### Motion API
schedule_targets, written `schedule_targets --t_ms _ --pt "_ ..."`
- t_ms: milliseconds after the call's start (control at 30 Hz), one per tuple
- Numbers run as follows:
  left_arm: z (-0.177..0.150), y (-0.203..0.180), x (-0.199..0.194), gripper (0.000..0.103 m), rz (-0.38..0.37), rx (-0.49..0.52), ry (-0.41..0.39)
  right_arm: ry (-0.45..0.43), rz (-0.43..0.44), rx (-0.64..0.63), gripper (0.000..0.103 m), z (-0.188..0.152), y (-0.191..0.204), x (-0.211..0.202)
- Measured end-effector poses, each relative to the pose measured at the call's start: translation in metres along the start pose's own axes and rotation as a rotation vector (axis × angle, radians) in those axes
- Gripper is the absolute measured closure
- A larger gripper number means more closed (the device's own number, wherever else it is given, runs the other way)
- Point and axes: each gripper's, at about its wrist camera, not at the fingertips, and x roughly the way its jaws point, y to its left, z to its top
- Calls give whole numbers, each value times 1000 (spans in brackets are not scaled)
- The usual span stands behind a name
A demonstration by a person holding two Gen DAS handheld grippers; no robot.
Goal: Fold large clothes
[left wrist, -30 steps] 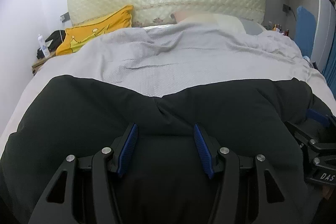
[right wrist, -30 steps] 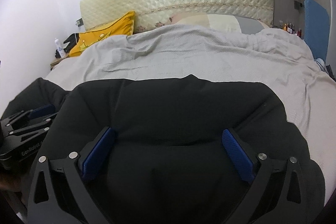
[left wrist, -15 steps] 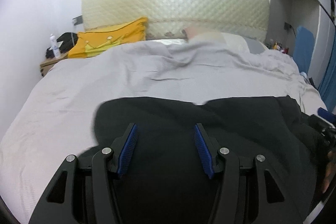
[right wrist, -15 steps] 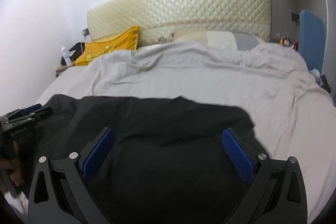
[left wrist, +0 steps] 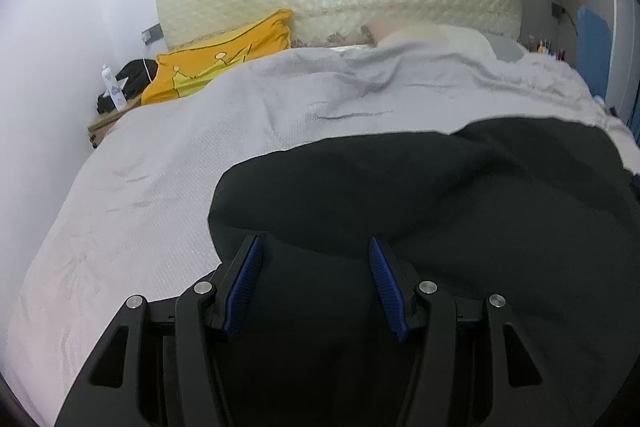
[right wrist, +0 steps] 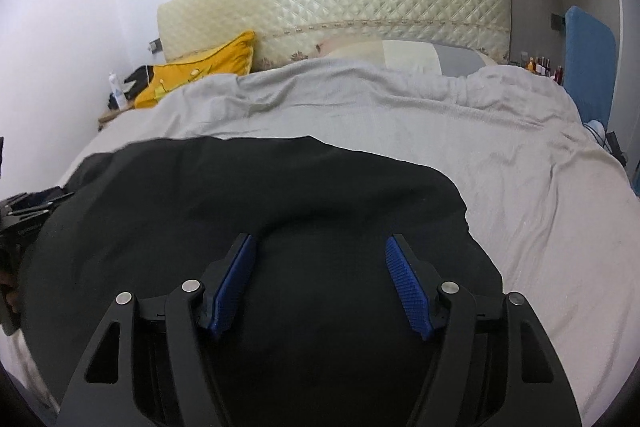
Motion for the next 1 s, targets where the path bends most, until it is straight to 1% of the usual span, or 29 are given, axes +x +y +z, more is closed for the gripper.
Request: schedule_targets --t_ms 167,433,600,700,767,833,933,1000 --pt "-5 0 12 47 -10 -16 9 5 -11 -7 34 -6 0 11" --pt "-9 -3 26 45 -30 -50 13 -4 6 20 28 -14 -5 26" --pt "-9 -2 31 43 -58 -85 19 -5 14 27 25 -18 -6 33" --pt "-7 -1 29 42 -63 -101 27 0 17 40 23 -19 -8 33" --pt "-5 -2 24 41 -48 -105 42 11 6 52 20 -19 -8 33" --pt "-3 -3 15 41 -38 -111 43 29 2 62 19 -17 -8 30" --pt "2 -1 4 41 -49 -171 83 43 -2 86 16 -14 -11 21" --pt "7 -3 -10 41 -70 -200 87 56 0 100 12 -12 -12 16"
